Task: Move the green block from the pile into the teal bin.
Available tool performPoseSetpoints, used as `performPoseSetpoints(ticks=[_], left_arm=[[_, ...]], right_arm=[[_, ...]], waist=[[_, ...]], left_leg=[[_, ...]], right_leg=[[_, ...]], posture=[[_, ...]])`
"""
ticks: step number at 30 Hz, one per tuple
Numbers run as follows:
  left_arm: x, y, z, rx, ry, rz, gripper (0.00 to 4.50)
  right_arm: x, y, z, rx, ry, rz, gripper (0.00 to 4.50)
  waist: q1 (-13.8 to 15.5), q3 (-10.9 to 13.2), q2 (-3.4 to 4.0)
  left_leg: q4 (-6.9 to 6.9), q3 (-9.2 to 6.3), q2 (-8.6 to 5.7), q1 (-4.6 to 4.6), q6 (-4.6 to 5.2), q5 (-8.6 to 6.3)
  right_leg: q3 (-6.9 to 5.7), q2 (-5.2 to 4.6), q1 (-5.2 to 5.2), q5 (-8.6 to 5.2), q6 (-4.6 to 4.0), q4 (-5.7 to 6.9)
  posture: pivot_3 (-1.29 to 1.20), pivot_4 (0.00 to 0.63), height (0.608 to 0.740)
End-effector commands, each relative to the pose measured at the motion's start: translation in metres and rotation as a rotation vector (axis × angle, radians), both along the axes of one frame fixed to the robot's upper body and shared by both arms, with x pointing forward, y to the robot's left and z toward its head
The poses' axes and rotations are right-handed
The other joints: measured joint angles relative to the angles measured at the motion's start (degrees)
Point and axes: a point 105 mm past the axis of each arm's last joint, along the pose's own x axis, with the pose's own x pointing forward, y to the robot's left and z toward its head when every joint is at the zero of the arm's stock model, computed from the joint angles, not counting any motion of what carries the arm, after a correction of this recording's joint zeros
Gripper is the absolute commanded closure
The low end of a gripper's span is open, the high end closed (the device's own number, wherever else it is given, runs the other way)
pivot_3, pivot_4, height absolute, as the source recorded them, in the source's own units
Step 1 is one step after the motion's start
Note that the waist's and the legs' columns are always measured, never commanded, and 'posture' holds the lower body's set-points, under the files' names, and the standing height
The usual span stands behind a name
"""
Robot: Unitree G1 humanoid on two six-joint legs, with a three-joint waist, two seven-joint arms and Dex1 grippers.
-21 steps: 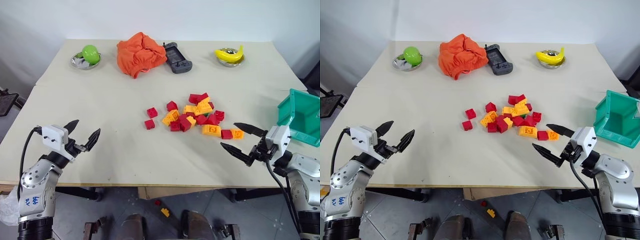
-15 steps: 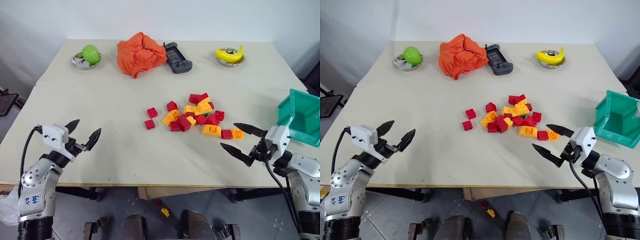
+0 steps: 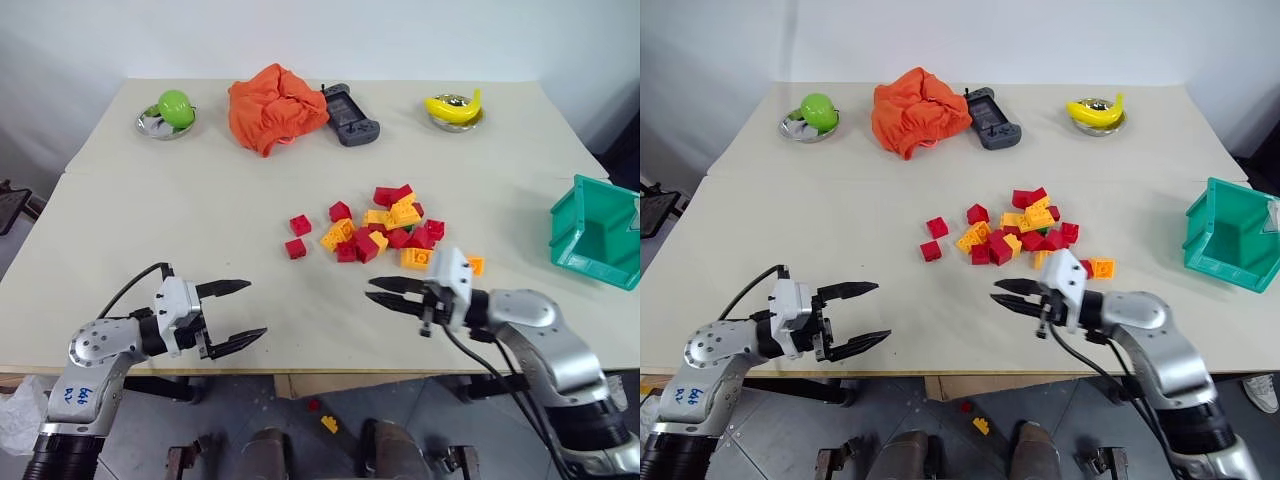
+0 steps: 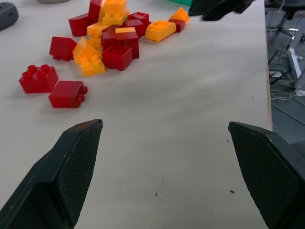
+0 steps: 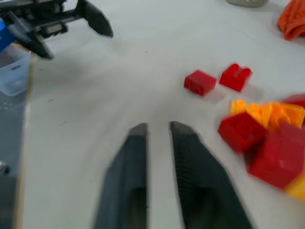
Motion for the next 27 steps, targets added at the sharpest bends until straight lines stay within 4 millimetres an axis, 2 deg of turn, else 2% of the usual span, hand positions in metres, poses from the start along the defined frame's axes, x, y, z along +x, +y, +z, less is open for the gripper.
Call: performPoseSetpoints(ticks=[1, 4, 6, 10, 13, 15, 17, 19, 21, 23, 25, 27], left_arm=[[0.005, -0.004, 0.002, -0.007, -0.034, 0.0, 0.0], [0.01, -0.006, 0.001, -0.016, -0.047, 0.01, 0.0], [0.012, -0.007, 0.001, -0.013, -0.056, 0.014, 0.0], [0.015, -0.007, 0.001, -0.015, -0.07, 0.024, 0.0], [0.016, -0.007, 0.001, -0.017, -0.076, 0.037, 0.0], [0.017, -0.007, 0.002, -0.025, -0.08, 0.046, 0.0], [0.018, -0.007, 0.003, -0.034, -0.083, 0.054, 0.0], [0.02, -0.007, 0.005, -0.045, -0.084, 0.062, 0.0], [0.021, -0.007, 0.006, -0.048, -0.085, 0.064, 0.0], [0.022, -0.006, 0.006, -0.048, -0.085, 0.065, 0.0], [0.024, -0.007, 0.006, -0.05, -0.085, 0.064, 0.0], [0.026, -0.008, 0.008, -0.054, -0.086, 0.061, 0.0]], right_arm=[[0.036, 0.021, 0.003, -0.002, -0.033, -0.132, 4.47], [0.071, 0.032, 0.0, -0.058, -0.056, -0.231, 4.47], [0.09, 0.029, 0.004, -0.061, -0.075, -0.301, 4.47], [0.122, 0.004, 0.018, -0.036, -0.105, -0.442, 4.47], [0.141, -0.038, 0.025, -0.042, -0.12, -0.588, 4.47], [0.147, -0.062, 0.027, -0.027, -0.112, -0.664, 4.47], [0.15, -0.078, 0.027, -0.011, -0.104, -0.711, 4.47], [0.149, -0.1, 0.022, -0.026, -0.096, -0.766, 4.47], [0.148, -0.112, 0.018, -0.042, -0.09, -0.788, 4.47], [0.145, -0.115, 0.013, -0.057, -0.087, -0.78, 4.47], [0.14, -0.107, 0.01, -0.055, -0.086, -0.727, 4.47], [0.13, -0.084, 0.01, -0.041, -0.094, -0.603, 4.47]], waist=[[-0.11, 0.0, 0.0], [-0.3, 0.01, 0.01], [-0.03, 0.01, 0.01], [-0.11, 0.01, 0.01], [-0.4, 0.01, 0.02], [-0.39, 0.02, 0.02], [-0.58, 0.02, 0.02], [-1.16, 0.02, 0.03], [-1.53, 0.03, 0.04], [-1.75, 0.03, 0.04], [-1.95, 0.03, 0.04], [-2.01, 0.03, 0.04]], left_leg=[[0.03, 0.04, 0.0, -0.02, -0.01, 0.01], [0.03, 0.08, 0.0, -0.03, -0.02, 0.01], [0.03, 0.07, 0.0, -0.04, -0.02, 0.02], [0.03, 0.08, 0.0, -0.08, -0.02, 0.01], [0.0, 0.09, 0.01, -0.08, -0.02, 0.02], [0.0, 0.09, 0.0, -0.08, -0.02, 0.02], [-0.03, 0.11, 0.0, -0.08, -0.02, 0.01], [-0.06, 0.11, 0.01, -0.08, -0.02, 0.02], [-0.07, 0.12, 0.01, -0.08, -0.02, 0.02], [-0.08, 0.13, 0.02, -0.06, -0.02, 0.02], [-0.12, 0.17, 0.03, -0.04, -0.02, 0.02], [-0.18, 0.2, 0.04, 0.01, -0.04, 0.02]], right_leg=[[0.03, 0.0, -0.05, 0.0, -0.01, 0.05], [0.06, 0.0, -0.12, 0.0, -0.02, 0.13], [0.04, 0.0, -0.12, 0.0, -0.02, 0.13], [0.03, 0.0, -0.11, 0.0, -0.02, 0.08], [0.03, 0.0, -0.13, 0.0, -0.02, 0.09], [0.03, 0.0, -0.12, 0.0, -0.02, 0.08], [0.03, 0.0, -0.12, 0.0, -0.02, 0.05], [0.03, 0.0, -0.12, -0.01, -0.02, 0.05], [0.03, 0.0, -0.13, -0.01, -0.02, 0.05], [0.03, 0.0, -0.13, 0.0, -0.02, 0.05], [0.05, 0.01, -0.14, -0.01, -0.02, 0.05], [0.06, 0.01, -0.13, -0.01, -0.02, 0.05]], posture=[[0.0, 0.15, 0.74], [0.0, 0.15, 0.74], [0.0, 0.15, 0.74], [0.0, 0.15, 0.74], [0.0, 0.15, 0.74], [0.0, 0.15, 0.74], [0.0, 0.15, 0.74], [0.0, 0.15, 0.74], [0.0, 0.15, 0.74], [0.0, 0.15, 0.74], [0.0, 0.15, 0.74], [0.0, 0.15, 0.74]])
